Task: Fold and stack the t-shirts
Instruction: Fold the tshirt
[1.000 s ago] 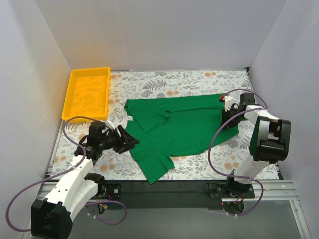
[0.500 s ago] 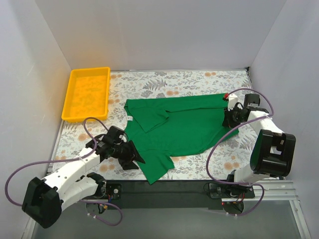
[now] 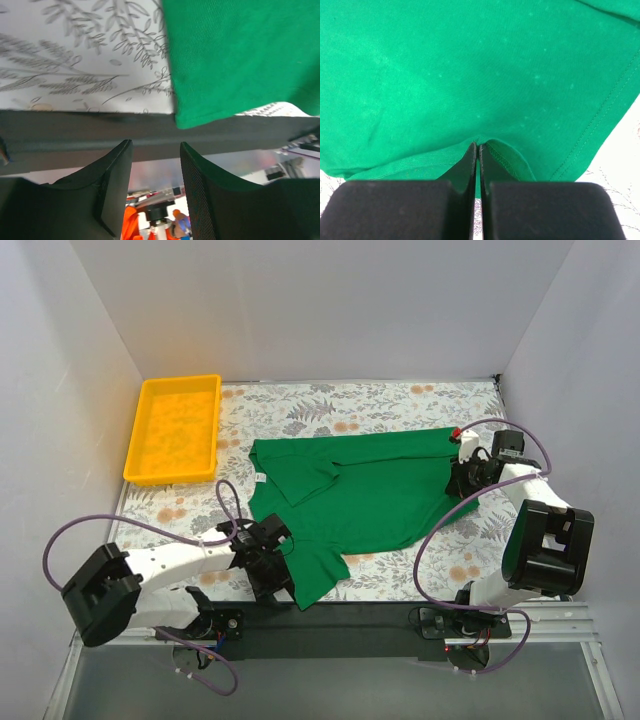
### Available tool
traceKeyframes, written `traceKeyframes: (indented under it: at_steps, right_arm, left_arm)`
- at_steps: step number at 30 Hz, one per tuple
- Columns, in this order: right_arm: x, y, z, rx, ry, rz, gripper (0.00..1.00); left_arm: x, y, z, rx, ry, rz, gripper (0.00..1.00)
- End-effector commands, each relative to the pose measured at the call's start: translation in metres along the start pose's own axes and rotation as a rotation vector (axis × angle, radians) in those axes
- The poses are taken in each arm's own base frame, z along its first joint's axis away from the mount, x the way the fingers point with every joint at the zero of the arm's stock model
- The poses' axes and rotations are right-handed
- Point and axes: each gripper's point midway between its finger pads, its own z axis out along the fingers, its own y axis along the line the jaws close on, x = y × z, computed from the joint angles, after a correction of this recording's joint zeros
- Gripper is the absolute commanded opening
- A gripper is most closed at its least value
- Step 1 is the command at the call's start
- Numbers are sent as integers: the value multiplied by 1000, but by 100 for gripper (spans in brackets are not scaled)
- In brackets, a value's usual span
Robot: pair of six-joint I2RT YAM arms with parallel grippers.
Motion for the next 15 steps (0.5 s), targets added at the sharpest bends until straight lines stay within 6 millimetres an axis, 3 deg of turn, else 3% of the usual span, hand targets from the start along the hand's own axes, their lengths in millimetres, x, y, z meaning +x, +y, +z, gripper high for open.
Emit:
traceKeyframes:
  at_steps: [1,10,15]
  right_arm:
    - [-8,3,-4,-11,-46,-13,1]
    - [-6,4,-4,-23,-48,-7,1]
    - [-5,3,-5,-25,-48,-3,1]
  left_arm:
    - [-1,-27,7,38,-29,-107,42]
    - [-2,-52,27,15,-60,-3,41]
    - [2,-54,33,-7,-53,15,37]
